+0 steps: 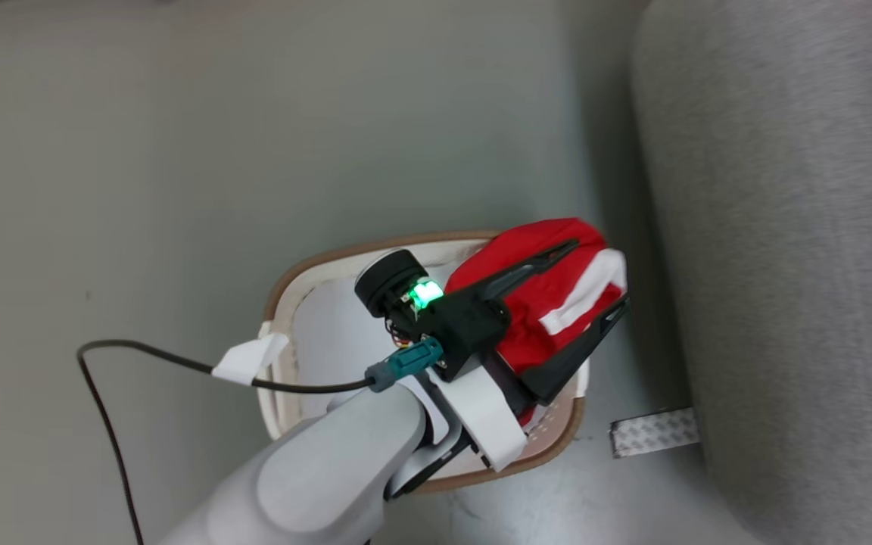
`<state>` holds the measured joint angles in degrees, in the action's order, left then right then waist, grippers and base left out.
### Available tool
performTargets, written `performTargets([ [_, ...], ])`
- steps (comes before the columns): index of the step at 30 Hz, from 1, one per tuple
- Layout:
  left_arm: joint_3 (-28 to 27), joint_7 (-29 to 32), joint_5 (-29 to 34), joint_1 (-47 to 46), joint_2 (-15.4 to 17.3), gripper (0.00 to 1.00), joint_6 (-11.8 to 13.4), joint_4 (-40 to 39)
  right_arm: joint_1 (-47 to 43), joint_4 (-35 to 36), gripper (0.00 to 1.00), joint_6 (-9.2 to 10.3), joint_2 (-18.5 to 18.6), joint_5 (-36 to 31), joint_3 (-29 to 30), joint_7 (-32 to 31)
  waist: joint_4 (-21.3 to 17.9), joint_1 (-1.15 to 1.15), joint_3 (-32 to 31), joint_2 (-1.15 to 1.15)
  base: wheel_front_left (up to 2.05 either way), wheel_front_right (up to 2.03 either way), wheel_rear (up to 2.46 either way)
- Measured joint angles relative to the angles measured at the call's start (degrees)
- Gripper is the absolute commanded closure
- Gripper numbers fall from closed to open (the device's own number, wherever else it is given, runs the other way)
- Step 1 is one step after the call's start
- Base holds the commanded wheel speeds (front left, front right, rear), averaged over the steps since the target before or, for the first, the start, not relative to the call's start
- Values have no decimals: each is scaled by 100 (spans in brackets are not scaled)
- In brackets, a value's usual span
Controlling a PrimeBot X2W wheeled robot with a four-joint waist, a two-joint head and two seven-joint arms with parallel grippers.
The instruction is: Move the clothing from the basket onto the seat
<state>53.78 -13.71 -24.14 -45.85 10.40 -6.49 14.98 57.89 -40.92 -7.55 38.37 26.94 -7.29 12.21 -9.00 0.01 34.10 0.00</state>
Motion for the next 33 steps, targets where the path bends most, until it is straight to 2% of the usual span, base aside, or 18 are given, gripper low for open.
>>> performTargets([
  [6,-20,-62,26,-97,-82,0,-3,104,329,-922,100,0,108,-222,-235,-307,340,0,329,0,0,0,0],
  [9,-37,-99,30,-104,-113,0,-4,167,336,-1247,89,0,69,-223,-469,-543,461,0,403,0,0,0,0],
  [12,-58,-107,31,-104,-142,0,-8,214,338,-1481,61,0,-3,-160,-664,-776,506,0,397,0,0,0,0],
  [13,-69,-108,32,-104,-151,0,-10,220,351,-1514,47,0,0,-127,-708,-811,509,-1,383,0,0,0,0],
  [14,-79,-110,45,-105,-153,0,-11,234,383,-1555,13,0,15,-83,-747,-813,508,-1,369,0,0,0,0],
  [15,-94,-125,49,-105,-152,0,-11,254,417,-1581,0,0,19,-33,-802,-821,505,0,348,0,0,0,0],
  [24,-234,-135,46,74,-175,0,-30,309,294,-1550,0,0,-145,413,-1515,-995,426,-1,-97,0,0,0,0],
  [33,-779,-136,-26,760,-76,0,79,336,-227,-1087,0,0,69,860,-2161,-661,356,-1,-1021,0,0,0,0],
])
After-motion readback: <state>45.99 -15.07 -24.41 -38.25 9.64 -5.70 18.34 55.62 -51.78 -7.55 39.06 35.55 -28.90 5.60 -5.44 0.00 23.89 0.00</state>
